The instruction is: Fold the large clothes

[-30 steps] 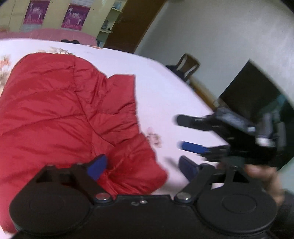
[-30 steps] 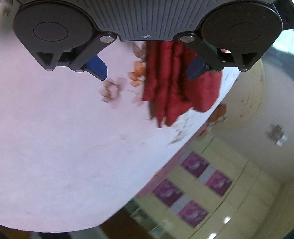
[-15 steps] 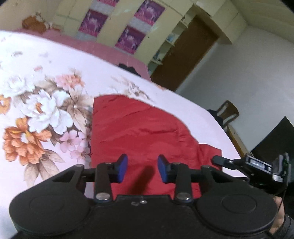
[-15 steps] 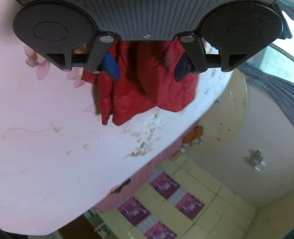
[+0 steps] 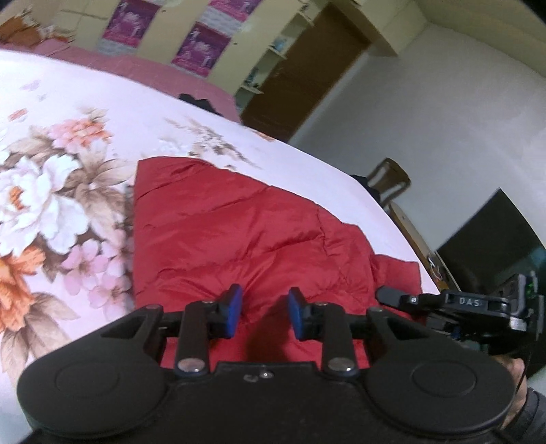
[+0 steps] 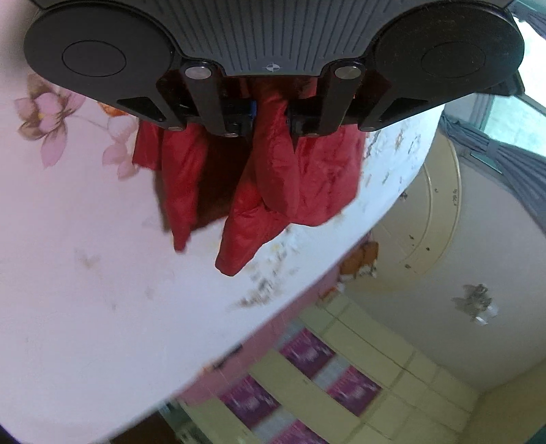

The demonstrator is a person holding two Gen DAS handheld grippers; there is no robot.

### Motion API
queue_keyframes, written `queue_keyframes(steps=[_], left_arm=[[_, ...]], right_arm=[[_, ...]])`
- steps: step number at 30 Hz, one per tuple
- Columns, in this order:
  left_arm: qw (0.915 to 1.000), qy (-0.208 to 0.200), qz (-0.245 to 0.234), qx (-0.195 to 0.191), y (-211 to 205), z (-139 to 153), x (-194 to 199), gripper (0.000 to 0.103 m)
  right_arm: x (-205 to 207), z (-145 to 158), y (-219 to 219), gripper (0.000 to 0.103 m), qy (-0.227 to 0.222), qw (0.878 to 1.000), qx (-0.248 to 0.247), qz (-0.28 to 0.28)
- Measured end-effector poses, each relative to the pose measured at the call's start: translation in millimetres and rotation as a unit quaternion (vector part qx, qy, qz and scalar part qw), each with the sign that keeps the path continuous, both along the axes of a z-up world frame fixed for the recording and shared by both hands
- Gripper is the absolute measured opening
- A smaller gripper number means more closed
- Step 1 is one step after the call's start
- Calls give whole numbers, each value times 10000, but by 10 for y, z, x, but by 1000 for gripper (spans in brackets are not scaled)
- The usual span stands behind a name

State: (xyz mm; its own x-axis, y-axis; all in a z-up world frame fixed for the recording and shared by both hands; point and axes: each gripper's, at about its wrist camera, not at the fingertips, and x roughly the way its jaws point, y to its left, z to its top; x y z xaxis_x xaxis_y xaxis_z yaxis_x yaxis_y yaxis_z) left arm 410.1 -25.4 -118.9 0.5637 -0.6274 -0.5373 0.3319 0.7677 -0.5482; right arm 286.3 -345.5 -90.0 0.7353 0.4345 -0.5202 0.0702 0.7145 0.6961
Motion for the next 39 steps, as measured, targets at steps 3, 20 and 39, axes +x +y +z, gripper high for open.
queue_keyframes(steps=[3,20,39], left_arm=[[9997,-32,-189,154,-136,-34,48,28],[9928,146,-466,1095,-465,-273,249,27],[9931,-44,-207,1153,-454,84,1066,53]], right_arm=[[-84,-65,-25,13,84,9997,-175,-164],[-111,-702,-413,16,761,9900,989,-658],[735,-102,364,29,441,9686,-2367,624]])
